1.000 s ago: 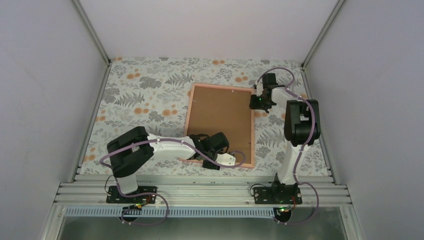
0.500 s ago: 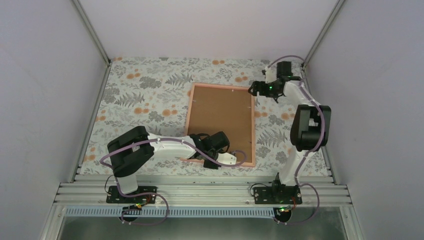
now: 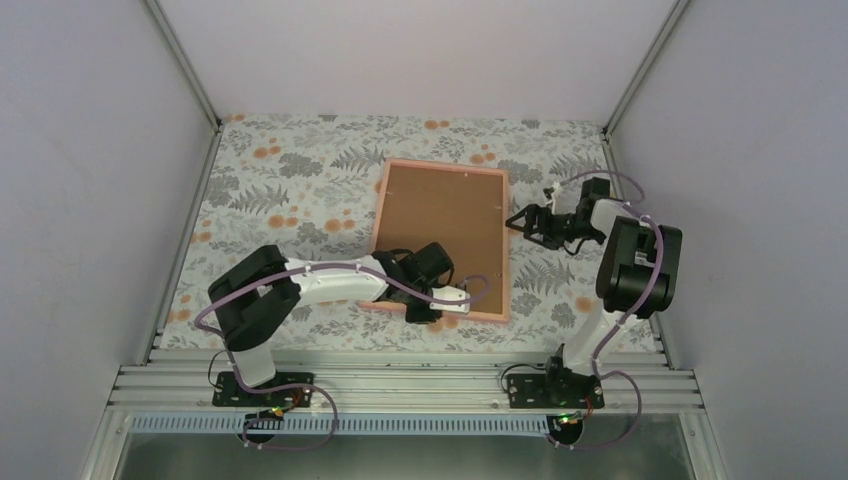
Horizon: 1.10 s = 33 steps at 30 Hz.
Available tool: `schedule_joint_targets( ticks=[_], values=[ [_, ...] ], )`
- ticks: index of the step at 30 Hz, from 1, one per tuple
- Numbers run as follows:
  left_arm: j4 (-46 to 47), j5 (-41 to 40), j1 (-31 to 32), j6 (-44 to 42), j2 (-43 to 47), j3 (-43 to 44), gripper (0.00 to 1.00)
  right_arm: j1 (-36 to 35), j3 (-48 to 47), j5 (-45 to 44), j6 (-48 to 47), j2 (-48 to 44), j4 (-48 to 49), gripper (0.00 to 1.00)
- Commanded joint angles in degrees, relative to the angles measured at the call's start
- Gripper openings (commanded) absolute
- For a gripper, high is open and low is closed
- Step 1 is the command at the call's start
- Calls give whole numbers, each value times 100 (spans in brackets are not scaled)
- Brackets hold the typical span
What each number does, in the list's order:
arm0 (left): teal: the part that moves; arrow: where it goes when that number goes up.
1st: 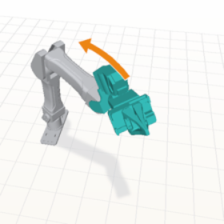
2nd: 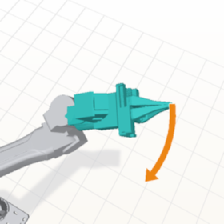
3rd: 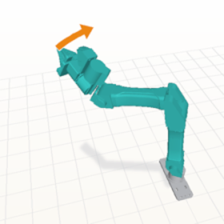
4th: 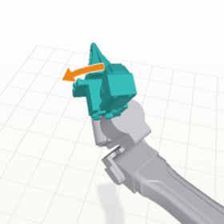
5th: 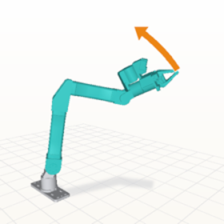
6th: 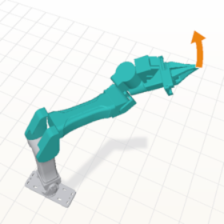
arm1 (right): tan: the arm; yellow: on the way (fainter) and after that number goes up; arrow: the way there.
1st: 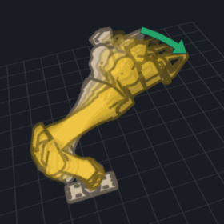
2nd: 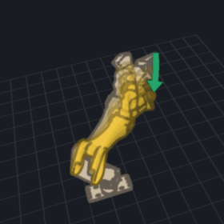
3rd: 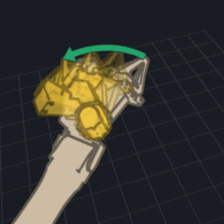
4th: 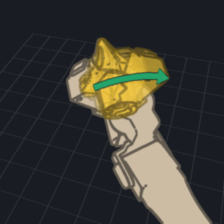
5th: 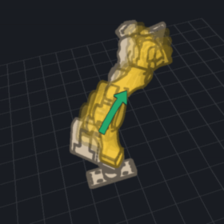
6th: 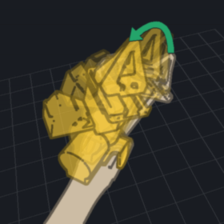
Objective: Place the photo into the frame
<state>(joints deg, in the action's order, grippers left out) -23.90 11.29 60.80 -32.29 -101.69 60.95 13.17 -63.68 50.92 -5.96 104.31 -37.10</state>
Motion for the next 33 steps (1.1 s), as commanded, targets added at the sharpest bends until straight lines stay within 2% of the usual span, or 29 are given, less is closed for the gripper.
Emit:
schedule_joint_targets(
  ticks=[1,5,14,22,28,33],
  values=[
    [136,405,-212,390,483,407,2,37,406,757,298,-160,456,99],
    [184,608,-286,417,640,424,2,37,549,1337,492,83,606,99],
    [230,889,-323,460,714,512,2,-4,917,2488,1384,762,1390,92],
    [175,1087,-322,388,607,546,2,-333,787,3275,1606,1325,1556,75],
    [133,1156,-296,306,574,506,2,-447,569,3519,1540,1604,1439,54],
    [37,1081,-270,182,621,531,2,-484,558,3662,1614,1704,1491,41]
  ],
)
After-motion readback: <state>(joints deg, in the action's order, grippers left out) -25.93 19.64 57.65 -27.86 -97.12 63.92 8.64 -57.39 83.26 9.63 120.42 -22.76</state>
